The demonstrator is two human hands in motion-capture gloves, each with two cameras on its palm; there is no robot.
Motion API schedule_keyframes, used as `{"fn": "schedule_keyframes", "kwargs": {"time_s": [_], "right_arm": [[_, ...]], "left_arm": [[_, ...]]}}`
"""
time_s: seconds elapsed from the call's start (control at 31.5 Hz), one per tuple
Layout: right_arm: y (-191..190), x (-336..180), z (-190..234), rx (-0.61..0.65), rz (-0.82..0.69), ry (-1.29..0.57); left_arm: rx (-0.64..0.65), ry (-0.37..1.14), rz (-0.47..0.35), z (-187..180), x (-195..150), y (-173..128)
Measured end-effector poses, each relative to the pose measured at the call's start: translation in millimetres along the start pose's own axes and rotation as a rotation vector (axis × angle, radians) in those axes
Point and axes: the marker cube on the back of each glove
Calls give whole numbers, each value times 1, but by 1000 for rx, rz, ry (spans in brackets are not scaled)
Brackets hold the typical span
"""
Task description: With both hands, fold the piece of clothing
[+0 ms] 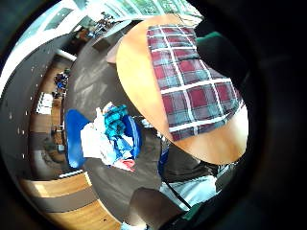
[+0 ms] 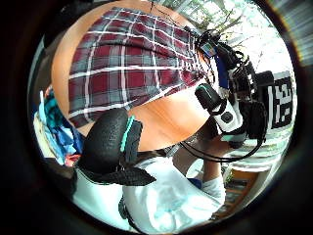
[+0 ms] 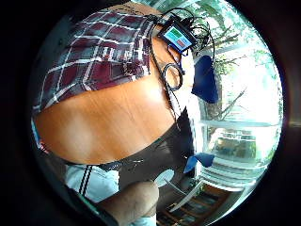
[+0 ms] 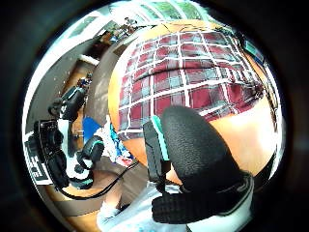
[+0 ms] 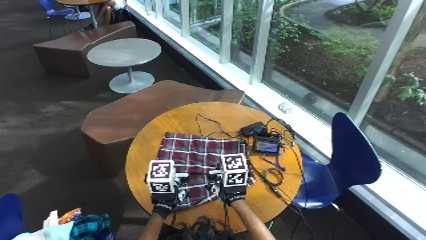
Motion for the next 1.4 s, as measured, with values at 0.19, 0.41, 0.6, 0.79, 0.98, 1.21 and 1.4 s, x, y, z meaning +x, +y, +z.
{"fn": "schedule_keyframes", "kwargs": {"time_s": [0.19,0.41,0.6,0.79,0.98,1.21,1.4], "right_arm": [[2,0,-2,4,1,2],[4,1,-5,22,-4,23],[6,0,-5,12,-32,17],[11,13,7,13,-34,31],[3,36,48,14,-29,60],[-23,68,104,-60,-48,58],[-41,82,127,2,-107,55]], "left_arm": [[-48,17,12,1,4,9],[-33,20,15,-3,-1,8],[-22,21,14,-8,-3,11],[-29,15,20,3,-5,15],[-128,-5,37,46,-4,17],[-262,61,79,116,-8,8],[-140,123,74,141,-20,-4]]}}
